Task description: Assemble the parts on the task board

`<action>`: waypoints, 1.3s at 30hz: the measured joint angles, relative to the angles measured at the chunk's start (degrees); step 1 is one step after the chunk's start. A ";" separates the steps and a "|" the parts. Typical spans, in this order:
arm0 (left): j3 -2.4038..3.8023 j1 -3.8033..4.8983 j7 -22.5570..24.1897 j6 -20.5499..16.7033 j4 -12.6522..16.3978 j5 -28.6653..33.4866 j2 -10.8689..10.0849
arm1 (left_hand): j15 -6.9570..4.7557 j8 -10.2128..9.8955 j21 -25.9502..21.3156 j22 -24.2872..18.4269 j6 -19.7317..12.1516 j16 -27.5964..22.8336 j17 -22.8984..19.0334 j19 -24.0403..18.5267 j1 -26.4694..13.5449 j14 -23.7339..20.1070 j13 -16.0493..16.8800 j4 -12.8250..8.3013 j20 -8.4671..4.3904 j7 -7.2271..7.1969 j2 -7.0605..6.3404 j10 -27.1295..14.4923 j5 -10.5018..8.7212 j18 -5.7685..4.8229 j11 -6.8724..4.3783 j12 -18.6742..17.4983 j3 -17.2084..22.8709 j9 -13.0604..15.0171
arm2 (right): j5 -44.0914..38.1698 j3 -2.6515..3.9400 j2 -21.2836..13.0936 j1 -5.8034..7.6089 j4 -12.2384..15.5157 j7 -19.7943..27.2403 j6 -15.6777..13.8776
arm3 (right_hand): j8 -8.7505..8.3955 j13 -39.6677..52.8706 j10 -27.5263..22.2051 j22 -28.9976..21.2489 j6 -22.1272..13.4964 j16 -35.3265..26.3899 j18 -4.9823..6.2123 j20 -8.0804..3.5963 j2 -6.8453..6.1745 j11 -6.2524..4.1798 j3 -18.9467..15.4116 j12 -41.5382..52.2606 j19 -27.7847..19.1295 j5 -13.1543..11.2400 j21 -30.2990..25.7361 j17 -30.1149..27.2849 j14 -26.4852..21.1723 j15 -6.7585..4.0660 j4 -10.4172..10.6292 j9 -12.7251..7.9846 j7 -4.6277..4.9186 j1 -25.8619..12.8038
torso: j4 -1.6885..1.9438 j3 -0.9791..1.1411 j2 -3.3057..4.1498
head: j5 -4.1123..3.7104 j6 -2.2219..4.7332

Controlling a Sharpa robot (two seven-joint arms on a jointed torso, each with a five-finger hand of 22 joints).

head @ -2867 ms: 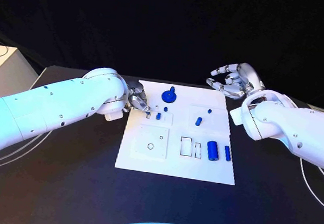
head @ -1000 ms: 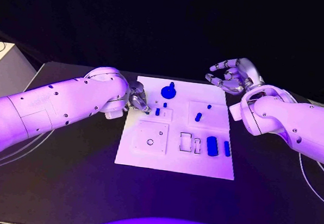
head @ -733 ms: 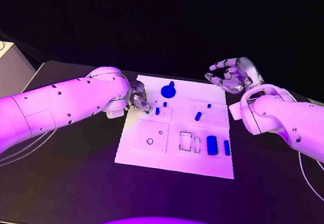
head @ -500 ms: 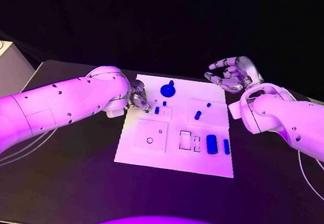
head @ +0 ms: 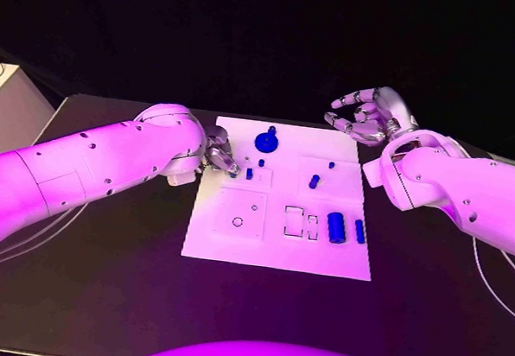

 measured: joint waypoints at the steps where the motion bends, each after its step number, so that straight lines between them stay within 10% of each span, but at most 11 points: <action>1: 0.00 0.00 0.02 0.00 0.05 0.00 -0.03 | -0.08 0.00 -0.25 -0.14 0.00 -0.11 0.00 0.00 -0.15 -0.09 -0.11 -0.16 0.00 0.00 -0.15 -0.14 0.00 0.00 -0.06 -0.18 -0.16 -0.16 | 0.00 0.00 -0.01 0.00 0.00 0.00 0.00 | 0.00 0.00 0.00 0.00 0.00 0.00 0.00 0.00 0.00 0.00 0.00 0.00 0.00 0.00 0.00 0.00 0.00 0.00 0.00 0.00 0.00 0.00 | 0.00 -0.01 0.00 | -0.02 -0.01; 12: -0.09 -0.18 0.02 0.10 0.62 -0.12 -0.50 | -0.09 -0.22 -1.08 -1.18 -0.21 -0.67 0.00 -0.53 0.04 -0.08 -1.11 7.52 0.08 0.25 -0.15 -2.24 -0.32 0.00 0.41 -0.67 -13.98 -1.68 | 0.00 0.00 -0.02 -0.03 0.00 0.01 0.00 | 0.00 0.00 0.00 -0.01 0.00 0.00 0.00 0.00 -0.02 0.00 -0.01 0.00 0.00 0.00 -0.23 0.00 0.00 0.00 0.00 0.00 0.00 -0.02 | -0.01 -0.03 0.01 | -0.04 0.29; 39: -0.01 -0.42 0.80 0.55 2.16 0.03 -2.42 | 0.34 -0.55 -3.02 -3.79 -1.34 -2.06 0.00 -2.16 0.04 -0.09 -4.31 8.26 0.69 0.95 -0.15 -5.23 -0.88 0.00 1.33 -2.14 -20.57 -1.90 | 0.00 0.00 -0.27 -0.13 0.01 0.01 0.00 | 0.00 0.00 0.00 0.03 0.00 0.00 0.00 0.00 -0.23 0.00 -0.01 0.00 0.00 0.00 -0.22 0.00 0.00 0.00 -0.01 0.00 0.00 -0.23 | 0.02 -0.09 -0.03 | -0.41 0.64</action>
